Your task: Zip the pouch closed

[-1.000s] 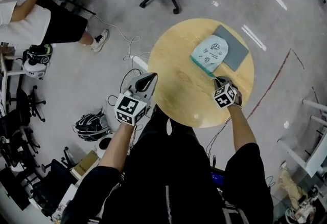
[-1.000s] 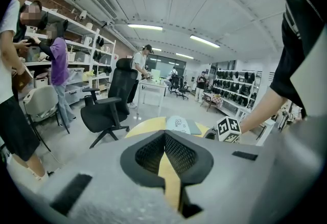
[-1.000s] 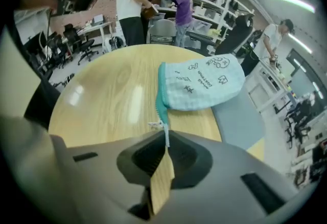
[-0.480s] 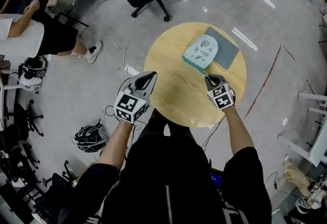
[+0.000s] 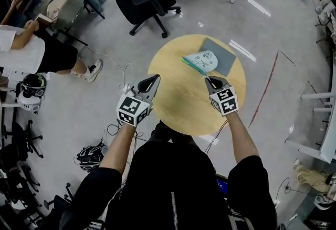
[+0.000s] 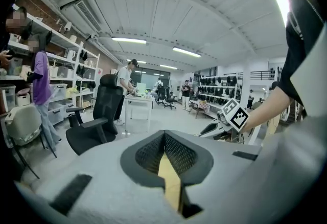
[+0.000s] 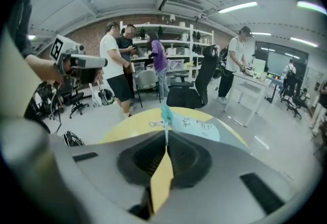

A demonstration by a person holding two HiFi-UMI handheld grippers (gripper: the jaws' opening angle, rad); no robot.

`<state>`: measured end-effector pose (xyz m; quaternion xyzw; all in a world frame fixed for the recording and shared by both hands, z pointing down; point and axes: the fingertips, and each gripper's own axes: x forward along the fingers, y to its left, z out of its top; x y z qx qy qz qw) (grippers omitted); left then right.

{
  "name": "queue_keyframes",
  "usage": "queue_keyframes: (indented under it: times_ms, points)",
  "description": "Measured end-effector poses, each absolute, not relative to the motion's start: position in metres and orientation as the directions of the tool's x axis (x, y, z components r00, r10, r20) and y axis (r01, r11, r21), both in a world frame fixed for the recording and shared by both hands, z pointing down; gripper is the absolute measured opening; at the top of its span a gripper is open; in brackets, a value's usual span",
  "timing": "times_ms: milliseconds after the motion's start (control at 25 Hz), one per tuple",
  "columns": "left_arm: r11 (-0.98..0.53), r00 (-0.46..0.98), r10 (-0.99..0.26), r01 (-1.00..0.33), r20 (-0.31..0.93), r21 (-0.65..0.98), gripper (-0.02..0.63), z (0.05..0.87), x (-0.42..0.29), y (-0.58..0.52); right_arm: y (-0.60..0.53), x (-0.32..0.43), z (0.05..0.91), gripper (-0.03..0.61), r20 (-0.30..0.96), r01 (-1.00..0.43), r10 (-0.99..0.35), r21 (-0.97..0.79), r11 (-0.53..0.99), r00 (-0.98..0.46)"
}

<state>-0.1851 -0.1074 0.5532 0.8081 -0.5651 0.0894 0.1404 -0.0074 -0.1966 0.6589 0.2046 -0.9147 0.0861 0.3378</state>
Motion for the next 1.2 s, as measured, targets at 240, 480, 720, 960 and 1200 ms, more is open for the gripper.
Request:
queue_keyframes:
  times_ms: [240,480,720,960,1200]
  points:
    - [-0.396,0.407,-0.878,-0.913,0.252,0.096,0.005,0.530,-0.168,-0.125,-0.193,-0.006,0.614,0.011,0.589,-0.505,-0.367,-0.082,0.859,-0.720]
    - [-0.483,0.487,-0.848,-0.872,0.209,0.073,0.006,0.510,-0.135,-0.141,-0.178,0.002,0.564,0.011,0.499,-0.524,-0.394,-0.150,0.838,-0.772]
    - [-0.545,0.545,-0.818,-0.837,0.184,0.056,0.006,0.503,-0.101,-0.148,-0.167,0.012,0.536,0.011,0.461,-0.528,-0.415,-0.147,0.836,-0.785]
    - [-0.601,0.594,-0.784,-0.799,0.180,0.018,0.006,0.494,-0.074,-0.155,-0.172,0.021,0.519,0.011,0.448,-0.537,-0.431,-0.137,0.832,-0.783]
    - [-0.680,0.665,-0.726,-0.733,0.174,-0.033,0.007,0.485,-0.039,-0.150,-0.167,0.025,0.508,0.011,0.434,-0.539,-0.432,-0.160,0.827,-0.791]
